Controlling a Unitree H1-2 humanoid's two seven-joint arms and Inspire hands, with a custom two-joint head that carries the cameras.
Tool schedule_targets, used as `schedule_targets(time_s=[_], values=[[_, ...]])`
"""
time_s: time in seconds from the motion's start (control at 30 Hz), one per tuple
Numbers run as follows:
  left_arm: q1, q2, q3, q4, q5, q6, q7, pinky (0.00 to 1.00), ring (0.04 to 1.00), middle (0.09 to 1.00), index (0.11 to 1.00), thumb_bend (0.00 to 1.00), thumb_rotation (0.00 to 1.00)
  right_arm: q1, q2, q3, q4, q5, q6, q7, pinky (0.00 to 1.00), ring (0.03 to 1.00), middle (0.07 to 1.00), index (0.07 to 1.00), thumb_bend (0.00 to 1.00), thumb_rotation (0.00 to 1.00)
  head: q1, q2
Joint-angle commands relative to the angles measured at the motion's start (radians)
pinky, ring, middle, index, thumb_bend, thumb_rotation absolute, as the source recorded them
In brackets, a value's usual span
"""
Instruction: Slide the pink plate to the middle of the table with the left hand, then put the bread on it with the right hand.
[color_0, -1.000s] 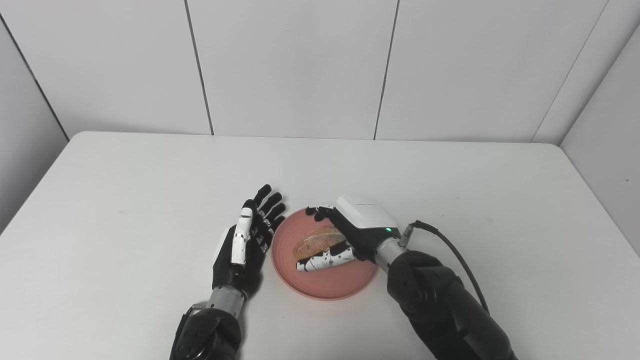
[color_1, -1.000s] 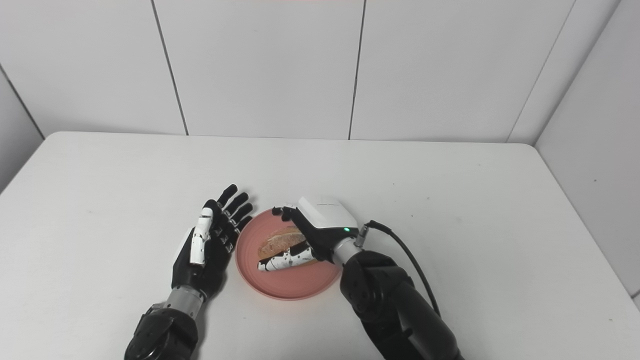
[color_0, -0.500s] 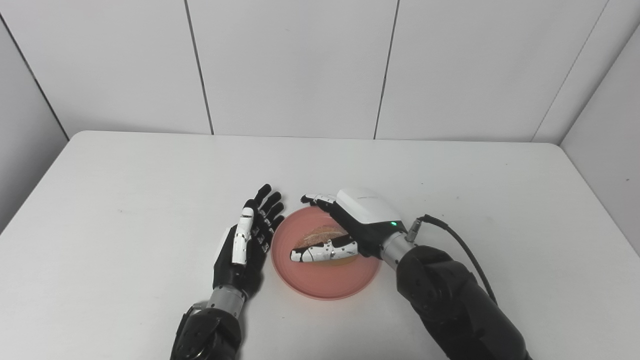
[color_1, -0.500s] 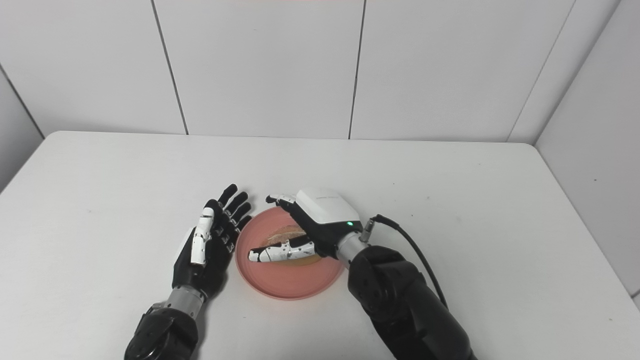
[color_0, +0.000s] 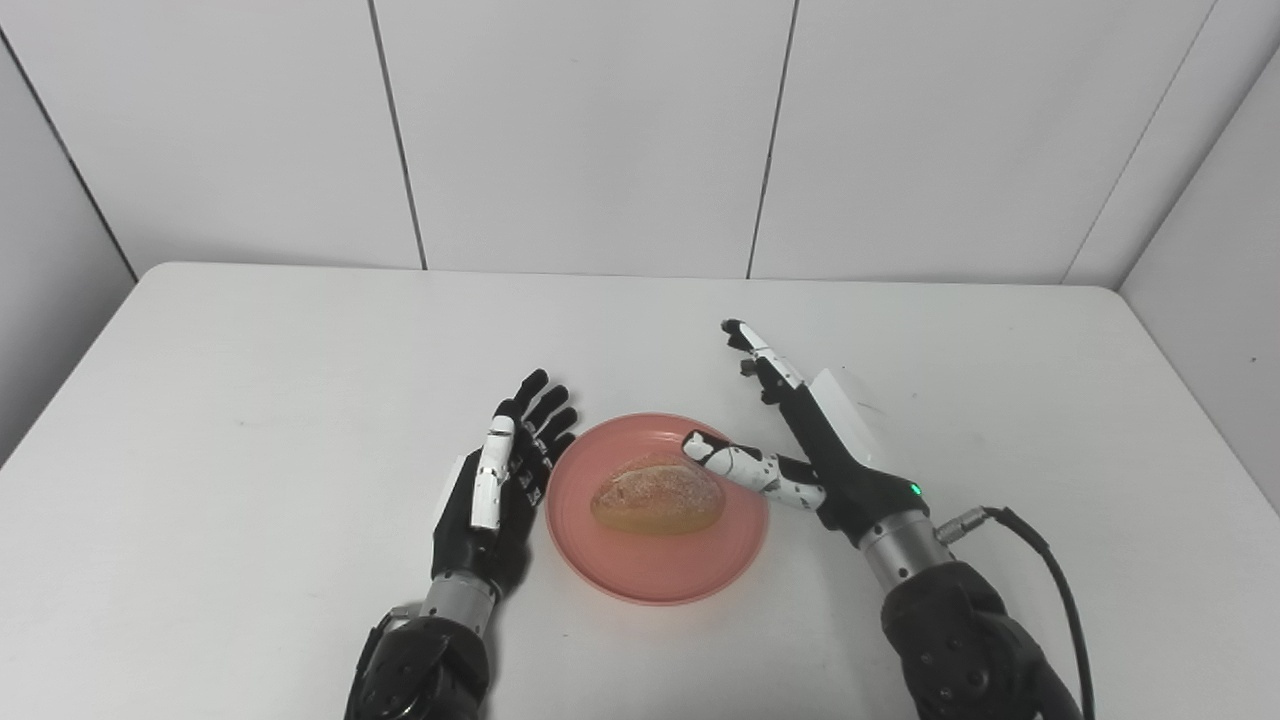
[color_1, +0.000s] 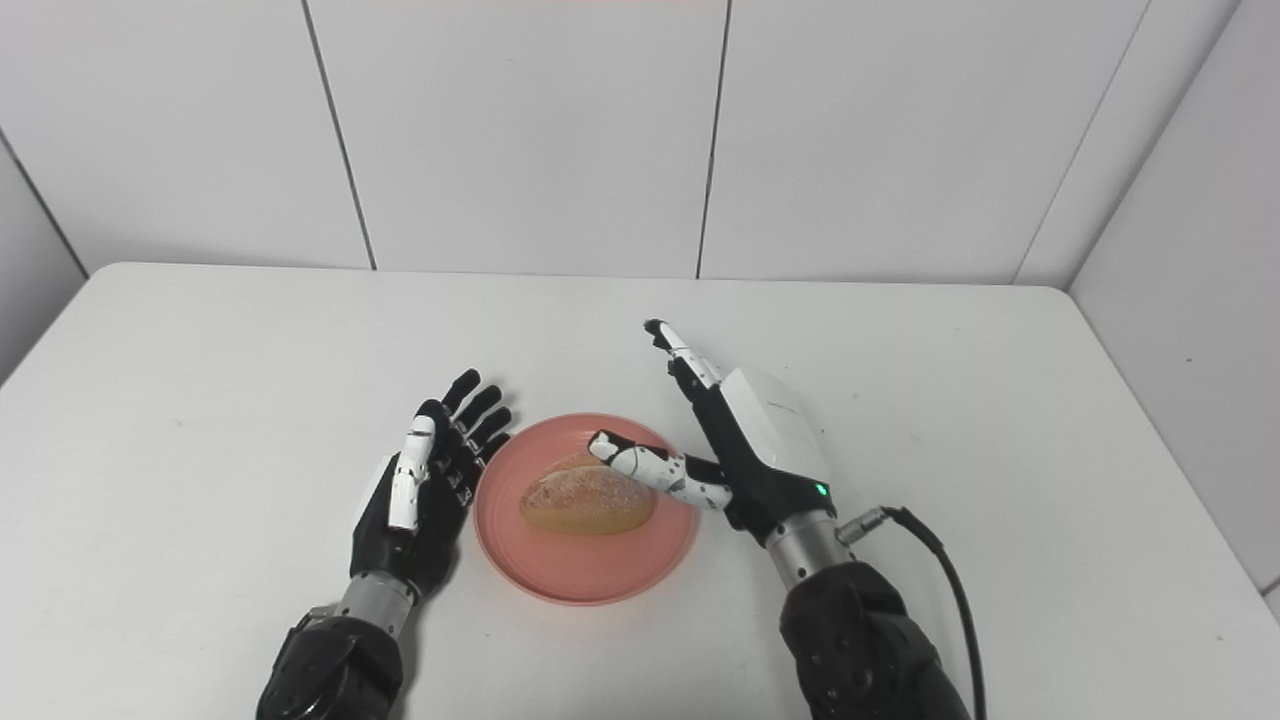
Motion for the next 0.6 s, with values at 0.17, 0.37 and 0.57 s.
schedule_targets(time_s=[0.17, 0.37, 0.57], values=[[0.032, 0.011, -0.015, -0.008, 0.033, -0.008, 0.002, 0.95, 0.924, 0.938, 0.928, 0.44, 1.0, 0.096, 0.049, -0.067, -0.039, 0.107, -0.076, -0.097, 0.91, 0.951, 0.966, 0.967, 0.72, 1.0, 0.002, -0.008], [0.045, 0.023, -0.028, -0.015, 0.057, -0.016, 0.005, 0.95, 0.928, 0.942, 0.929, 0.46, 1.0, 0.156, 0.105, -0.105, -0.046, 0.188, -0.071, -0.128, 0.96, 0.977, 0.973, 0.966, 0.63, 1.0, 0.012, -0.014], [0.052, 0.038, -0.033, -0.015, 0.059, -0.032, -0.002, 0.97, 0.944, 0.957, 0.944, 0.47, 1.0, 0.194, 0.15, -0.13, -0.03, 0.278, -0.085, -0.15, 0.92, 0.964, 0.972, 0.965, 0.47, 1.0, 0.017, -0.017]])
